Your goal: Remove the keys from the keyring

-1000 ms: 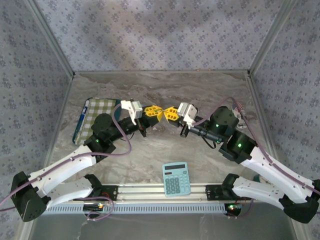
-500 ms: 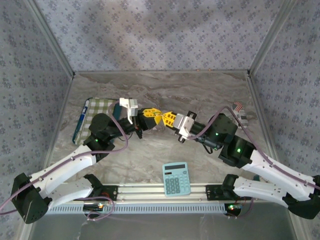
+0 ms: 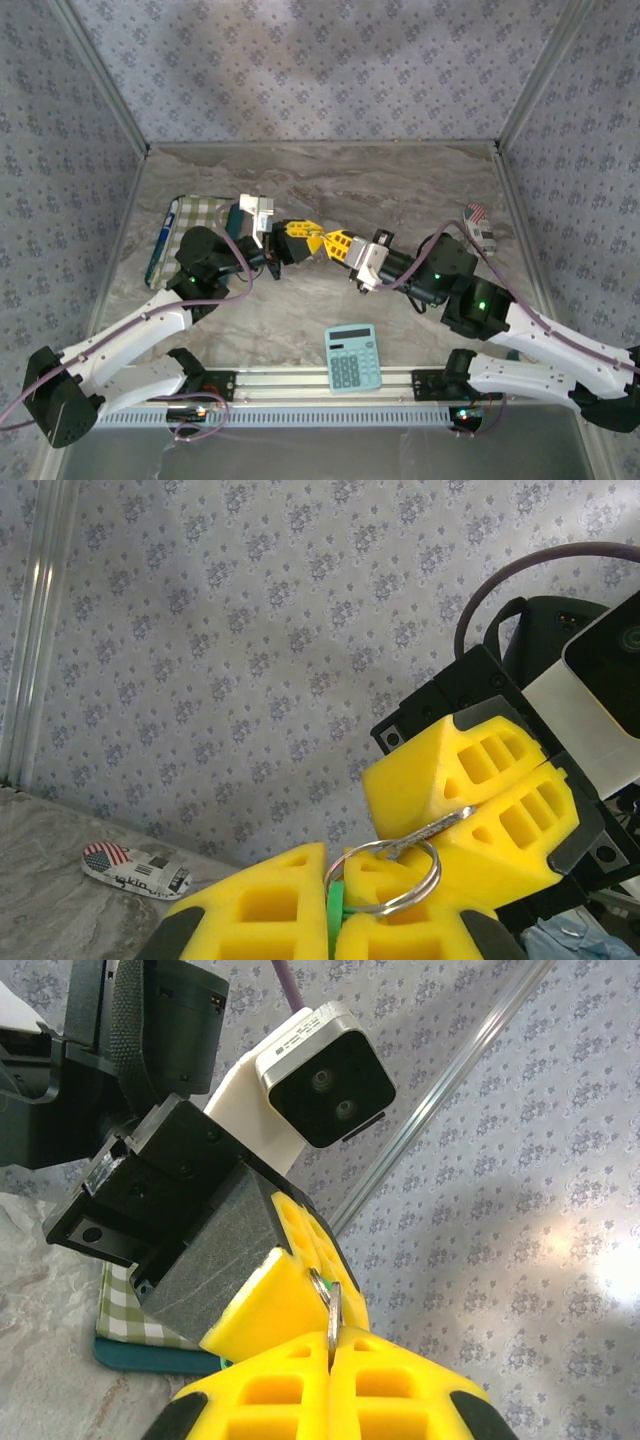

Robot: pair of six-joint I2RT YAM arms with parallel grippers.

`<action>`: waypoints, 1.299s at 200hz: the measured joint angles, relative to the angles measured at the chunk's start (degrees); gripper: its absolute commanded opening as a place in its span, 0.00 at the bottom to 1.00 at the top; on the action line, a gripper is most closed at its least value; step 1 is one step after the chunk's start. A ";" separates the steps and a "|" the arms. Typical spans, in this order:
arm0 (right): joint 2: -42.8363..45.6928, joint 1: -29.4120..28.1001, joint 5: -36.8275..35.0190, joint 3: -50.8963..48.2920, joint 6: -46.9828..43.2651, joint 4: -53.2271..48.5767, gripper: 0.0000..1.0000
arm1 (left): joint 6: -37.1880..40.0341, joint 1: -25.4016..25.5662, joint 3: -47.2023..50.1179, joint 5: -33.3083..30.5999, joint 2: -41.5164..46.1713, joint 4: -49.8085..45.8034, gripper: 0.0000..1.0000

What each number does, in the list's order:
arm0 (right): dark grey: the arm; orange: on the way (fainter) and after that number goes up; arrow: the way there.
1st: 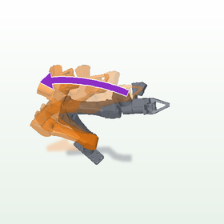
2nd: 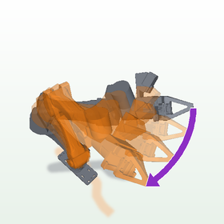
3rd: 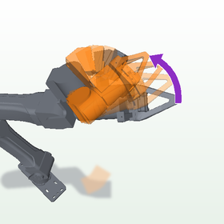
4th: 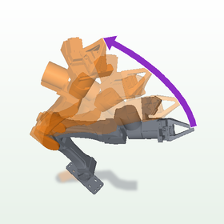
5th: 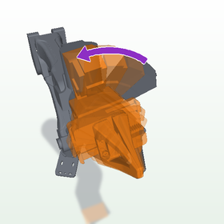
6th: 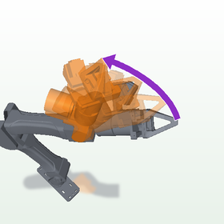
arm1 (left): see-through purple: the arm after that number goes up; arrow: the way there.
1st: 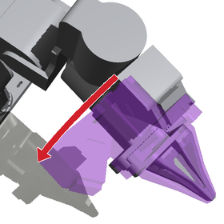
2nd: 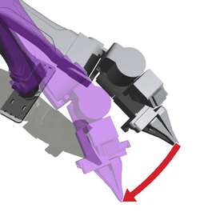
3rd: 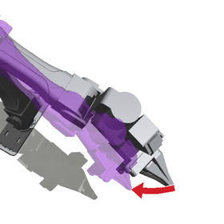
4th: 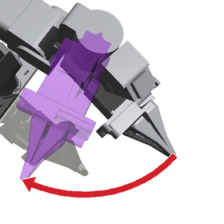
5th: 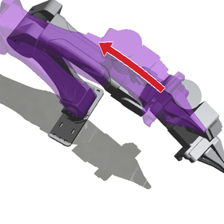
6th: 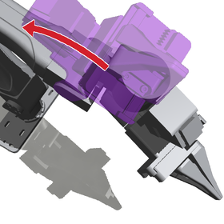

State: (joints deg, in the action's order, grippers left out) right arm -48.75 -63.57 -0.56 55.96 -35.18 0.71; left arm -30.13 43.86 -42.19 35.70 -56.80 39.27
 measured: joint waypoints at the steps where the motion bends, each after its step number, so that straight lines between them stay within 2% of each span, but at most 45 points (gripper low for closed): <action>1: -0.02 -0.07 -0.07 0.04 -0.07 -0.07 0.00 | 0.00 -0.02 -0.02 0.04 0.00 0.00 0.00; 77: -3.30 -5.11 -7.63 4.59 -3.08 -3.96 0.00 | -0.57 -1.03 -1.31 1.62 0.07 -0.63 0.00; 159: -5.62 -6.38 -8.94 6.97 -3.85 -4.35 0.00 | -0.42 -2.12 -2.36 2.05 0.13 -2.62 0.00; 215: -1.01 1.03 0.48 0.52 0.35 -0.90 0.00 | -0.15 -2.10 -0.87 2.03 0.68 -4.00 0.00; 260: -0.72 -0.09 0.04 0.00 1.27 -0.37 0.00 | -0.20 -2.10 -0.68 2.89 0.44 -3.10 0.00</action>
State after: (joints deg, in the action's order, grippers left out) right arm -49.47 -63.66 -0.51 55.96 -33.91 0.34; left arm -30.33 41.76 -42.87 38.59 -56.36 36.16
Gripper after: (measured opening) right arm 0.052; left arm 0.049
